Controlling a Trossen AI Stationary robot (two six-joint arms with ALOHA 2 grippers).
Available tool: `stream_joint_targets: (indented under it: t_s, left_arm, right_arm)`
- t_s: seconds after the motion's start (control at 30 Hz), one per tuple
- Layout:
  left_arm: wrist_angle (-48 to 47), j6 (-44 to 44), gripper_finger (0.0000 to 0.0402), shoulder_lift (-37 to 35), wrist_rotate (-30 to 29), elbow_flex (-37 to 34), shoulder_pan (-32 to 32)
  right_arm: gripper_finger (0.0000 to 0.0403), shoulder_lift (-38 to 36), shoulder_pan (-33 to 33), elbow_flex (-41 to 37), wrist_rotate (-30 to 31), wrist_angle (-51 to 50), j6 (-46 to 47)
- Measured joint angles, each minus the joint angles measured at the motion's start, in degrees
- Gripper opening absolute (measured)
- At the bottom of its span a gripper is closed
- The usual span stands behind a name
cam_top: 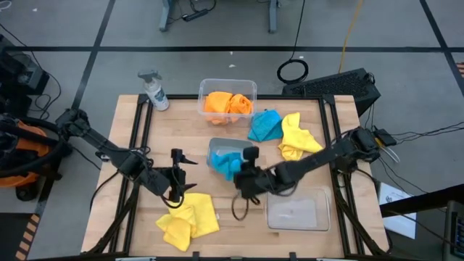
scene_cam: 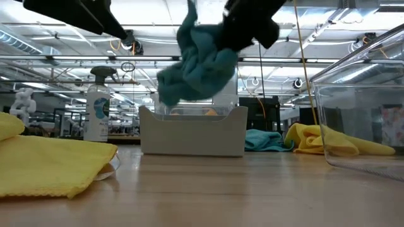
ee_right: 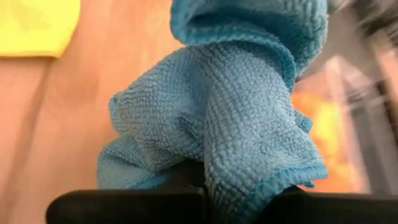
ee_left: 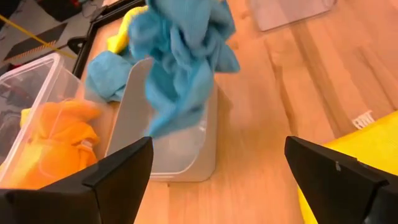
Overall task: Sort microfiber towel by color & place in baskets
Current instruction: Put the bottom blue microfiber towel into the grey bin
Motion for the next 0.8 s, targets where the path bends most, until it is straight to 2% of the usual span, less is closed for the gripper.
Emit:
stream_joint_targets:
  t_s: [0.23,0.47,0.63,0.8]
  left_arm:
    - [-0.03,0.07,0.0368,0.00,-0.20,0.00,3.02]
    - [-0.17,0.02,0.0368,0.02,-0.22,0.00,5.23]
    - [-0.06,0.04,0.0368,0.02,-0.22,0.00,5.47]
    - [0.13,-0.02,0.0368,0.02,-0.20,0.00,5.45]
  right_arm:
    - [0.0016,1.59,-9.77,0.09,-13.56,1.57,5.60]
    - [0.0028,5.05,-16.09,-0.04,-18.86,1.40,9.36]
    - [0.0069,8.18,-16.43,-0.02,-20.57,2.27,9.36]
    - [0.0137,8.82,-16.26,-0.05,-20.41,3.04,9.36]
